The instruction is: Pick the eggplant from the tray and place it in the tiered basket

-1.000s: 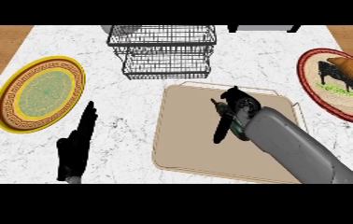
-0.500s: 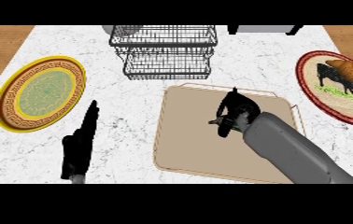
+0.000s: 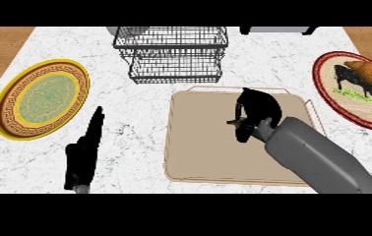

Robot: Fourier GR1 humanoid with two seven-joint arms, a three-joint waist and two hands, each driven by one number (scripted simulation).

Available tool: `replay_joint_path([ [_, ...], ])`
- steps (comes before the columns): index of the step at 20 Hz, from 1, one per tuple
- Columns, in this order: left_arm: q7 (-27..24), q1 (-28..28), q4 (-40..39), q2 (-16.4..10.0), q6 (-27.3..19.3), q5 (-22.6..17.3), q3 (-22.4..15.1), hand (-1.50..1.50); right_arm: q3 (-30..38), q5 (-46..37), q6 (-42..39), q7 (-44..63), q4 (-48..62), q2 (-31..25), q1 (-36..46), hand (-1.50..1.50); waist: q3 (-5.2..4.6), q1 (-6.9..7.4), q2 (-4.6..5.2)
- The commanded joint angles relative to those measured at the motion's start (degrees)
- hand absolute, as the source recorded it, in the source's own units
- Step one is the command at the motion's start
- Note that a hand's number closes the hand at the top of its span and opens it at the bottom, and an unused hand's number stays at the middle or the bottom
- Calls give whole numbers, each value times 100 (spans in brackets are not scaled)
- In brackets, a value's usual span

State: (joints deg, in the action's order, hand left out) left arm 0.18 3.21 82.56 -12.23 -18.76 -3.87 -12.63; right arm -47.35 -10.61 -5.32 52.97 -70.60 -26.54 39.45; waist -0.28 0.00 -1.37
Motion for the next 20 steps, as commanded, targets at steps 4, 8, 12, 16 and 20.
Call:
replay_joint_path([
  [4,161,35,-309,-61,133,-125,168,0,319,-495,257,-1787,-1033,-906,105,150,27,-79,118],
  [8,80,219,-181,30,42,-73,124,0,1261,42,726,-1784,-1689,-1062,-148,150,28,-154,91],
  [12,137,451,95,-102,137,-126,159,0,2127,542,792,-1595,-2431,-1305,-40,150,29,-133,75],
  [16,93,150,-323,161,-151,100,119,0,2738,688,664,-1454,-3515,-1875,117,150,26,-275,66],
  [20,357,14,-90,104,28,70,71,0,3329,796,63,-1217,-3271,-2117,894,150,24,-43,119],
])
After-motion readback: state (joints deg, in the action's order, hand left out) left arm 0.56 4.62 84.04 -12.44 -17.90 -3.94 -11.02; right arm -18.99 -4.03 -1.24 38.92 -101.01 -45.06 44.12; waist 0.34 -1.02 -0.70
